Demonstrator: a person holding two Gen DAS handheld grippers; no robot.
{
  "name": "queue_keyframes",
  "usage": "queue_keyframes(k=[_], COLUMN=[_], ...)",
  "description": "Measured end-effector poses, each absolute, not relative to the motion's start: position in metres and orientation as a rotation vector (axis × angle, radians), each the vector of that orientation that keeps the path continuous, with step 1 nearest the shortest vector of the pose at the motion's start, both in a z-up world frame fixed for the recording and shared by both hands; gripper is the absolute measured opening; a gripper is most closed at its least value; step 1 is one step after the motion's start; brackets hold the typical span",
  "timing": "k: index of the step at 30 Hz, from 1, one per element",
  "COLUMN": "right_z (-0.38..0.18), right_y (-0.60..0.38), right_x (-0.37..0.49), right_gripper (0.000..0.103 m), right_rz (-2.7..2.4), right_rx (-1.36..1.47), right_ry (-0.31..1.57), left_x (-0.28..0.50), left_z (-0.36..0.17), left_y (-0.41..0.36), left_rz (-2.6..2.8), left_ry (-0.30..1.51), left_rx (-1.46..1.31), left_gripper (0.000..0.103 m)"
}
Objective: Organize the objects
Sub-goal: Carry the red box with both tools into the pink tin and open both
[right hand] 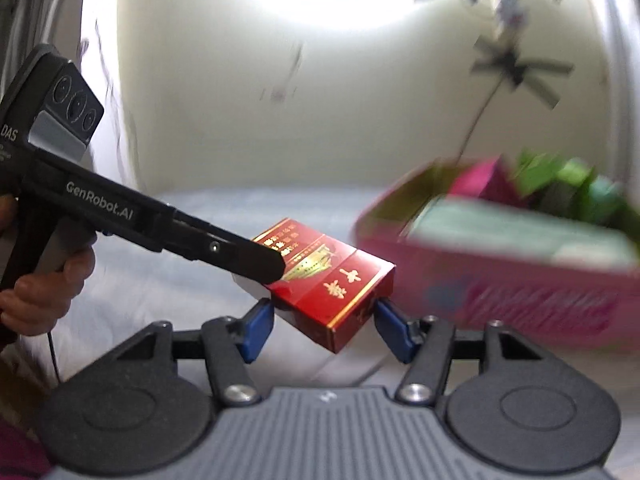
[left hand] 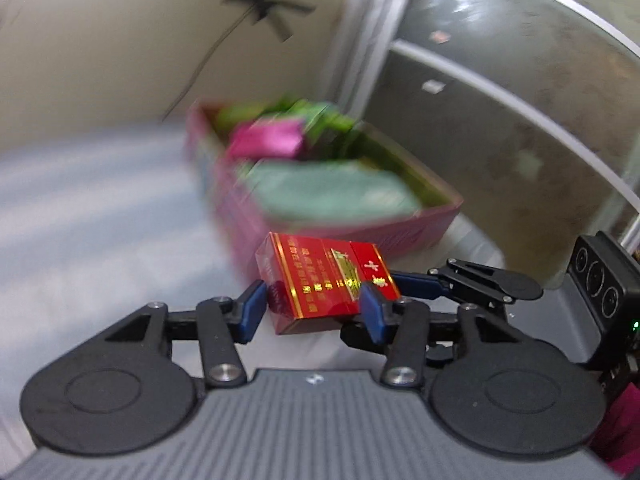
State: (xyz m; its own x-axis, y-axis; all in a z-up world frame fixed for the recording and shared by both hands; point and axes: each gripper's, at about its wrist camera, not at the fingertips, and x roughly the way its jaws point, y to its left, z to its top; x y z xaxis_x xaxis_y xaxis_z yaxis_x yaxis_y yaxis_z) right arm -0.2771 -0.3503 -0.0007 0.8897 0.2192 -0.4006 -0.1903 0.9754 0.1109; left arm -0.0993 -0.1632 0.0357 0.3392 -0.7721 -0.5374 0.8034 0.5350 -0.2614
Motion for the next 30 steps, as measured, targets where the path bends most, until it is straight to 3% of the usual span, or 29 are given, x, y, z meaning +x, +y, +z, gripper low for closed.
queue_keyframes(k=[6, 15, 17, 20, 24, 30], right_z=[0.031, -0.004, -0.008, -0.01, -0.01, -0.007], right_y=[-0.413, -0.497, -0.506, -0.51, -0.518, -0.508], right_x=[-0.253, -0.158, -0.136, -0.116, -0.114, -0.156], right_gripper=[0.057, 0.057, 0.055, 0.062, 0.061, 0.061], right_rz=[0.067, -0.007, -0.007, -0.049, -0.06, -0.029], right_rx=[0.042, 0.052, 0.054, 0.051, 0.106, 0.216], right_ry=[0.357, 0.555, 0.589, 0.58, 0.531, 0.425], left_x=[-0.075, -0.014, -0.007, -0.002, -0.007, -0.042], left_z=[0.062, 0.038, 0.035, 0.036, 0.04, 0.045], left_y=[-0.267, -0.368, -0.375, -0.381, -0.367, -0.337], left_rz=[-1.049, -0.964, -0.934, -0.842, -0.747, -0.667], left_ry=[0.584, 0.666, 0.67, 0.615, 0.595, 0.535], left_rx=[0.172, 0.193, 0.203, 0.225, 0.236, 0.285], left_gripper=[0.055, 0.055, 0.057, 0.061, 0.061, 0.065])
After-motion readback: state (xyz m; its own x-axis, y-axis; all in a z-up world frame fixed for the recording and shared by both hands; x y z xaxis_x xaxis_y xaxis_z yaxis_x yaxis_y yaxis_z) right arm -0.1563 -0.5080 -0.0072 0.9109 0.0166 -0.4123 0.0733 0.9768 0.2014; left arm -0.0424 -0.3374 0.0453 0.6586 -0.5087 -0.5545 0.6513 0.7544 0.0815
